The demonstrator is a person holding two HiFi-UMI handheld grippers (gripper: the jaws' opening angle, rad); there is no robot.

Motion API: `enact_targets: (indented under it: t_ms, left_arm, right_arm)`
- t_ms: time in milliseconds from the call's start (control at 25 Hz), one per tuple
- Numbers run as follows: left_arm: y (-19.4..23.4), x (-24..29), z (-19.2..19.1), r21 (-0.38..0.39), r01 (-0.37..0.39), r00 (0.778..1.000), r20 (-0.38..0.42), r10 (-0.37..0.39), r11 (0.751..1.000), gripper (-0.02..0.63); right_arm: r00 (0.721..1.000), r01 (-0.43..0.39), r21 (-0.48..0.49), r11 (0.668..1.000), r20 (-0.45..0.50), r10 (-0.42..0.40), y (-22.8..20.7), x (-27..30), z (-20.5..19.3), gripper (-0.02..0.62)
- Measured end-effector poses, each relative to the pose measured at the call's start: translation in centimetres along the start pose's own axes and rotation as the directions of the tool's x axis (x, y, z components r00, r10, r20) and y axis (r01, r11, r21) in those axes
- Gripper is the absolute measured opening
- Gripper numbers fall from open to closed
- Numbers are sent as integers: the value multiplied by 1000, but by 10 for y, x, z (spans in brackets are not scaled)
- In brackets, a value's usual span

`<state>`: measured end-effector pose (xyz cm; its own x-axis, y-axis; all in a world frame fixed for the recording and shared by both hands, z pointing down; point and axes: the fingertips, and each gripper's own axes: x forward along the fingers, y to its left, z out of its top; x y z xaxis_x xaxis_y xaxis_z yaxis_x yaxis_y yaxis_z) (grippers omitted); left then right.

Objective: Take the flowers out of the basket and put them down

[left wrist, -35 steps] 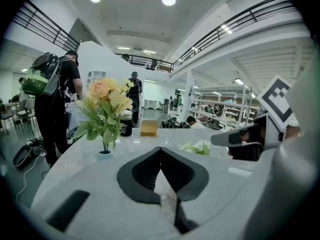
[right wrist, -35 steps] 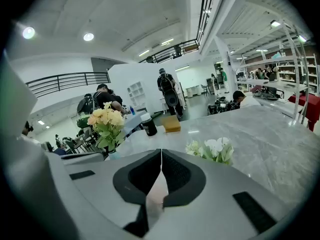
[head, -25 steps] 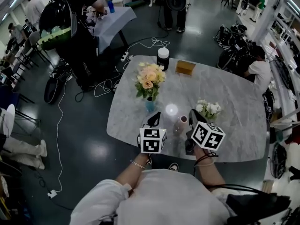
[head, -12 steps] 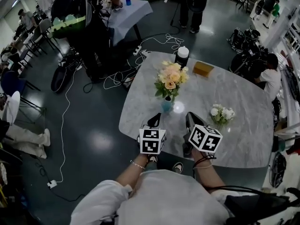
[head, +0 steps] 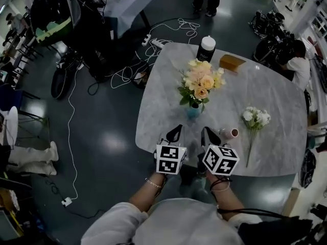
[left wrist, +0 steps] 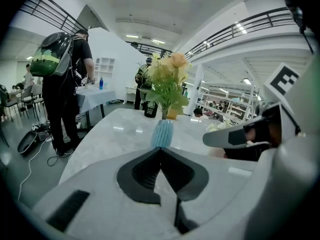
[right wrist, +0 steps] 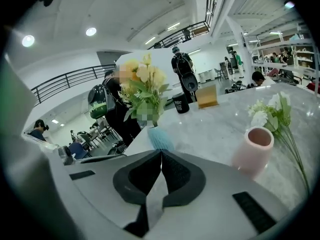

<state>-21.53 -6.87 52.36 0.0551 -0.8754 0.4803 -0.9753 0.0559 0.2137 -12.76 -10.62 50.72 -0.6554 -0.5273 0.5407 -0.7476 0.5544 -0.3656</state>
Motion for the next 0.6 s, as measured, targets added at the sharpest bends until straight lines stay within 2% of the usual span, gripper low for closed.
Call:
enact_targets:
  t_ms: [320, 600]
  left_arm:
    - [8, 21, 3, 2, 50, 999, 7, -50, 999, 11]
    - [6, 38, 9, 37, 96, 995, -2, -96, 995, 19]
  right_arm:
    - [997, 77, 50, 996, -4, -77, -18, 10, -12, 9]
    - [994, 106, 72, 992, -3, -106, -26, 11, -16, 9]
